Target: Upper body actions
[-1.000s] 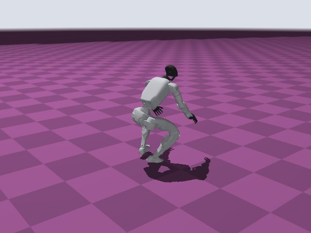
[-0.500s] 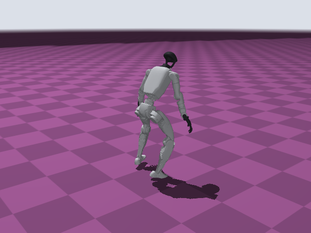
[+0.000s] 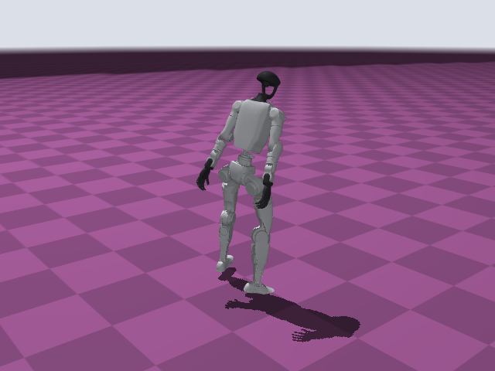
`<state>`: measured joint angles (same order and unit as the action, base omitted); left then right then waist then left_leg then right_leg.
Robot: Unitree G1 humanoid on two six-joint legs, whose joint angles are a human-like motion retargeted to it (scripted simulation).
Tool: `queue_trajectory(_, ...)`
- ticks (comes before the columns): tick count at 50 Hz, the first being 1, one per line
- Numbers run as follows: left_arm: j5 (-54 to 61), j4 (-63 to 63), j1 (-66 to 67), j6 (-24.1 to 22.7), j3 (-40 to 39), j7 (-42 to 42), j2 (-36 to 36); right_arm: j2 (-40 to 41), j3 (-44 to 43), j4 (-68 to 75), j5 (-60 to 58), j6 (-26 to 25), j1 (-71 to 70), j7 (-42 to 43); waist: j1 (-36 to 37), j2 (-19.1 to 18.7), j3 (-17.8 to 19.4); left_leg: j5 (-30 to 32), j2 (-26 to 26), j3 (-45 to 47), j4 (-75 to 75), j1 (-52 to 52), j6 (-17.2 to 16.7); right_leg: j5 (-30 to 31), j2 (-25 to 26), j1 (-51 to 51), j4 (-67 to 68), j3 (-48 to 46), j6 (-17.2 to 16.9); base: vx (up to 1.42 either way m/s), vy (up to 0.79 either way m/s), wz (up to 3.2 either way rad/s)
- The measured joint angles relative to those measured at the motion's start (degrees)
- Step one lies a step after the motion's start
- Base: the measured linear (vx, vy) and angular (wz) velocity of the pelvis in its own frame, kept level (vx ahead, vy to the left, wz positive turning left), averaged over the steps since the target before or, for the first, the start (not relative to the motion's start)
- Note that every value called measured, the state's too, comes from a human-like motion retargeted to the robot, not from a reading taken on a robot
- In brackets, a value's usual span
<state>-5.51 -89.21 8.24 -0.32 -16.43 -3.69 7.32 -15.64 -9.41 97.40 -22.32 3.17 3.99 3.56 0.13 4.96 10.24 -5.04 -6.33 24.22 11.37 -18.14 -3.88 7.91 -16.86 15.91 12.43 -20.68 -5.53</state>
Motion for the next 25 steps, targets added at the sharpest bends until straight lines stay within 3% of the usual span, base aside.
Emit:
queue_trajectory(9, 1.02, 6.25, -23.86, -3.41, 11.43, -2.07, 9.63, -4.67, 14.54, -9.37, -2.57, 3.64, -26.34, 1.19, 2.06, -1.65, 4.75, -9.13, -8.95, -4.26, 26.71, -22.59, -3.79, -7.44, 2.19, 19.25, 20.6, 4.41, -0.45, -0.34, -0.08, -0.11)
queue_trajectory(15, -2.4, 13.5, -44.14, -3.75, 12.54, -0.51, 15.21, -6.94, 14.59, -21.22, -3.65, 6.72, -43.98, -1.5, 6.96, -1.31, 7.74, -15.89, -16.37, -8.47, 48.49, -42.46, -5.55, -13.57, 7.15, 38.44, 40.39, 6.88, 1.8, -0.3, -0.18, -0.42)
queue_trajectory(20, 0.19, 20.22, -58.55, -4.8, 15.5, -1.95, 19.17, -8.13, 15.74, -28.47, 3.73, 9.78, -57.66, -4.3, 8.77, -0.59, 9.41, -20.44, -19.13, -11.03, 63.8, -57.59, -4.45, -18.14, 10.31, 53.68, 56.56, 5.4, 5.95, -0.24, -0.09, -0.37)
queue_trajectory(25, 0.75, 23.65, -71.9, -4.61, 18.56, -6.89, 18.83, -14.34, 20.51, -33.84, 11.72, 13.12, -68.17, -1.41, 11.72, 0.95, 13.66, -23.51, -19.64, -10.88, 78.61, -69.73, -1.4, -22.03, 9.42, 66.22, 72.15, 4.57, 10.35, -0.11, -0.05, -0.01)
